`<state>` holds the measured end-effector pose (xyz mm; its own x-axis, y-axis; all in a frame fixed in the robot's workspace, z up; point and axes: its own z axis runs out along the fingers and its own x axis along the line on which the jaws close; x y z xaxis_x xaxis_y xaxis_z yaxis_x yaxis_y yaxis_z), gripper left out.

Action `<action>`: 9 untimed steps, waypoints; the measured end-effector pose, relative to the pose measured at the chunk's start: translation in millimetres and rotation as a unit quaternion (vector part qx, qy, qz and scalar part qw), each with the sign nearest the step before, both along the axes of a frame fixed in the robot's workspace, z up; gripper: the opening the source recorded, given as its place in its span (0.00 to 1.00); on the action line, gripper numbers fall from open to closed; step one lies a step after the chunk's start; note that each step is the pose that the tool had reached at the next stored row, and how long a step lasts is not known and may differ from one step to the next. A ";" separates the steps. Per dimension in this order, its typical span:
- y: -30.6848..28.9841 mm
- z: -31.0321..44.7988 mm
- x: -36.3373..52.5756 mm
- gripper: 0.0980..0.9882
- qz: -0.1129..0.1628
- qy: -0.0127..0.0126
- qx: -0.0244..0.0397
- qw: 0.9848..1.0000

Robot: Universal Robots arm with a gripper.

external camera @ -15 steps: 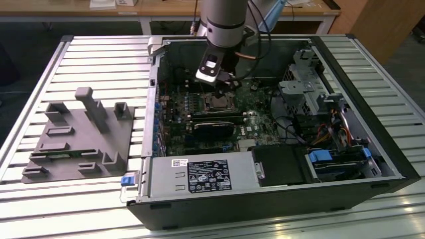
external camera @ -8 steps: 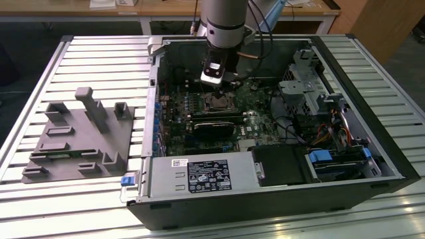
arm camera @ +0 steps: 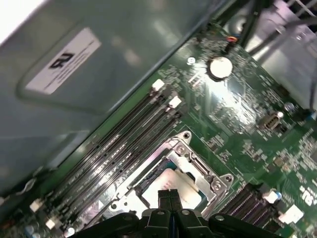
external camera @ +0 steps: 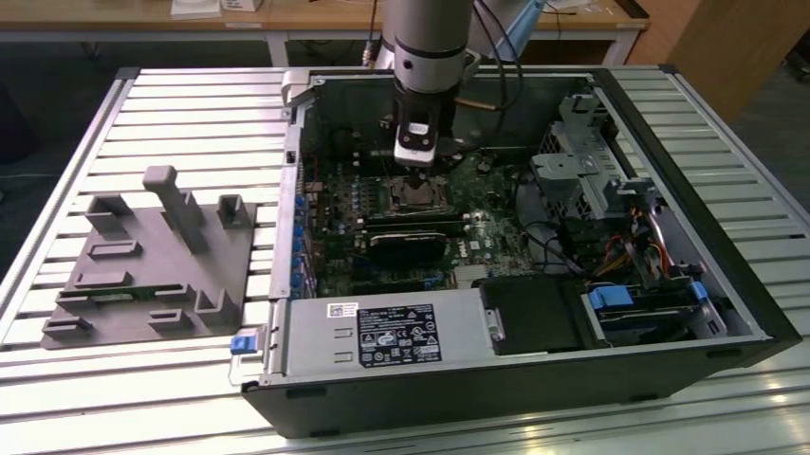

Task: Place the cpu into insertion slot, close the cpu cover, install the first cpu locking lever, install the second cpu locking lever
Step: 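Close the cpu cover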

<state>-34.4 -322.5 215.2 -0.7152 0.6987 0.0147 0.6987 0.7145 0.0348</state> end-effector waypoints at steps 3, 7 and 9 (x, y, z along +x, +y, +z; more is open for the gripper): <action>0.0 -0.8 0.0 0.01 0.036 0.000 0.000 0.999; 0.0 -1.8 0.0 0.01 0.081 0.000 0.000 0.997; 0.0 -2.2 0.0 0.01 0.100 0.000 0.000 0.995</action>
